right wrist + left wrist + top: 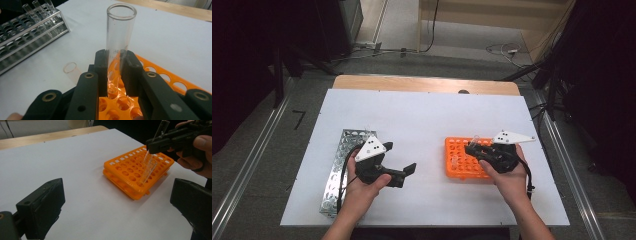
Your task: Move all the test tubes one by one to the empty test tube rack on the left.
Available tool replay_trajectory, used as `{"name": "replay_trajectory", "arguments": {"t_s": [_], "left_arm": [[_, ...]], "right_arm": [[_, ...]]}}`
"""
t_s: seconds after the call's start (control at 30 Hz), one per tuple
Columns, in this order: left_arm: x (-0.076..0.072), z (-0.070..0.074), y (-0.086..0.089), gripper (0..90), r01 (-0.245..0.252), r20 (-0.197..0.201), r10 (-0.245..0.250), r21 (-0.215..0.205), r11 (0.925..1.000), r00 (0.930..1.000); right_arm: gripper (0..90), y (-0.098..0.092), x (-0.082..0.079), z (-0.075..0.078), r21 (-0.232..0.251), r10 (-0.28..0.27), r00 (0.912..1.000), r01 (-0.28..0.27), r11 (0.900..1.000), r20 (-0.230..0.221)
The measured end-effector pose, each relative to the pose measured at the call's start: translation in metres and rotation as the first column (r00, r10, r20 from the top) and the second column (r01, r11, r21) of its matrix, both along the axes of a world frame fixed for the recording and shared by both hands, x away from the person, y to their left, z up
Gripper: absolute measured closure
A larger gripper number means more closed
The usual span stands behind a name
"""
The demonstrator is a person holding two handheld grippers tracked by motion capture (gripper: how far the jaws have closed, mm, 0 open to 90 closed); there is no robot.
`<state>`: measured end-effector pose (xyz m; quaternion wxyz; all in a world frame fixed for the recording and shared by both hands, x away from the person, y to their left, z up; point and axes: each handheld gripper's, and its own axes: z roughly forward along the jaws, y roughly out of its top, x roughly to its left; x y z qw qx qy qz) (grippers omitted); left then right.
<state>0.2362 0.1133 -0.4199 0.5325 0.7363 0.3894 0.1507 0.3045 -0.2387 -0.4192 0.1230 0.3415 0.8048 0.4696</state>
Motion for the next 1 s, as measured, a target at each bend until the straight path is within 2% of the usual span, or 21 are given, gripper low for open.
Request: {"name": "replay_trajectory", "arguments": {"t_s": [0.5, 0.8, 1.0], "left_arm": [[-0.002, 0.004, 0.000, 0.0, 0.008, 0.006, -0.008, -0.004, 1.0000, 0.9999], [-0.003, 0.005, -0.002, 0.0, 0.021, 0.008, -0.021, -0.004, 0.9998, 0.9997], [-0.004, 0.007, -0.003, 1.3, 0.041, 0.008, -0.041, -0.021, 0.9989, 0.9991]], "right_arm": [[73.4, 0.001, -0.012, 0.023, 0.028, 0.026, 0.9983, -0.028, 0.999, 0.052], [73.4, 0.008, -0.022, 0.033, 0.044, 0.077, 0.9951, -0.079, 0.996, 0.062], [73.4, 0.020, -0.029, 0.032, 0.045, 0.126, 0.9904, -0.129, 0.991, 0.057]]}}
